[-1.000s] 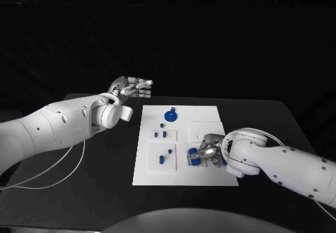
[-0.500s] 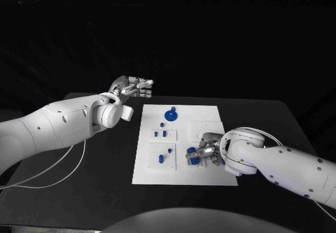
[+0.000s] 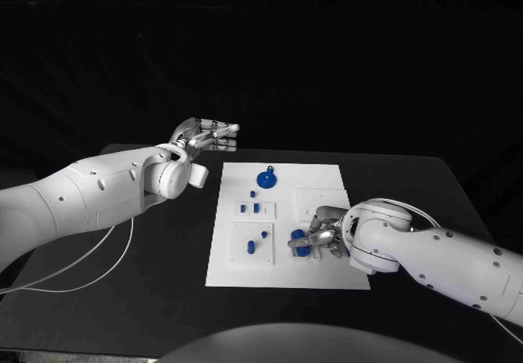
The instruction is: Assemble the parts on the task board
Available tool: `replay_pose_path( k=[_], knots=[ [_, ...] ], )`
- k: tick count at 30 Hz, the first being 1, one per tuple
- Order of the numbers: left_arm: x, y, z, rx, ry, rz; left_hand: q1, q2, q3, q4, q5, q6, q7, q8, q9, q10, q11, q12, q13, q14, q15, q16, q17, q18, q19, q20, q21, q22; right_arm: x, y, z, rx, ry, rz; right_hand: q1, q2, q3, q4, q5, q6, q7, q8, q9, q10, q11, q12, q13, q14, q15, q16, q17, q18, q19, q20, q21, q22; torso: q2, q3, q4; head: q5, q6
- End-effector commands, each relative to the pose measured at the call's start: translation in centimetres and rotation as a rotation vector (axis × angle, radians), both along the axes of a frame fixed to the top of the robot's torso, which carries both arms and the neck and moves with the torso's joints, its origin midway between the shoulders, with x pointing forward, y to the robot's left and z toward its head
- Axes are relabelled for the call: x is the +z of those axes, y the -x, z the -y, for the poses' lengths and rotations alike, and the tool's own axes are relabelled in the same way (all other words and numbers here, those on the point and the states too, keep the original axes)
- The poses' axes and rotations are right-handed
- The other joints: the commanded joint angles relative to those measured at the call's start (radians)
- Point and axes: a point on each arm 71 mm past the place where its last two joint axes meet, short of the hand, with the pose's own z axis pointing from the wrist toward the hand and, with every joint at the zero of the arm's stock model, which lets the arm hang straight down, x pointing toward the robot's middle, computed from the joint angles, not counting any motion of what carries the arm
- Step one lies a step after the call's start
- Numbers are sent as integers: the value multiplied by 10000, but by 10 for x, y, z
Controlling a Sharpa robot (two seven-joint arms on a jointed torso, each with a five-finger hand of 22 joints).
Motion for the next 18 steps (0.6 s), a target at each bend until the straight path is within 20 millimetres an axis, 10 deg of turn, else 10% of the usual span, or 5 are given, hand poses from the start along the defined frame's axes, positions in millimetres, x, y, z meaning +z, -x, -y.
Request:
replay_pose_path(
  k=[1,18],
  knots=[
    [0,0,2,-84,54,34,-80,-13,-4,43,17,17,52,6,0,-67,-31,-22,-12,-56,8,-27,9,203,-25,43,49,-14,-1,3,-1,-103,169,4,20,-64,-345,401,-20,55,22,-44,-19,-24,39,-52,11,-7,22,-47,25,-23,434,-1,-20,-1,0,3,-3,-6,6],
    [0,0,1,-51,39,33,-89,-32,2,55,10,-16,57,5,-1,-76,-25,-23,-12,-68,12,-28,9,204,-31,47,46,-14,5,10,3,-117,-45,205,-84,101,-1873,629,-11,66,10,-43,-96,22,26,-43,67,10,5,-47,105,-17,445,-16,64,22,-3,4,-2,1,20]
  ],
)
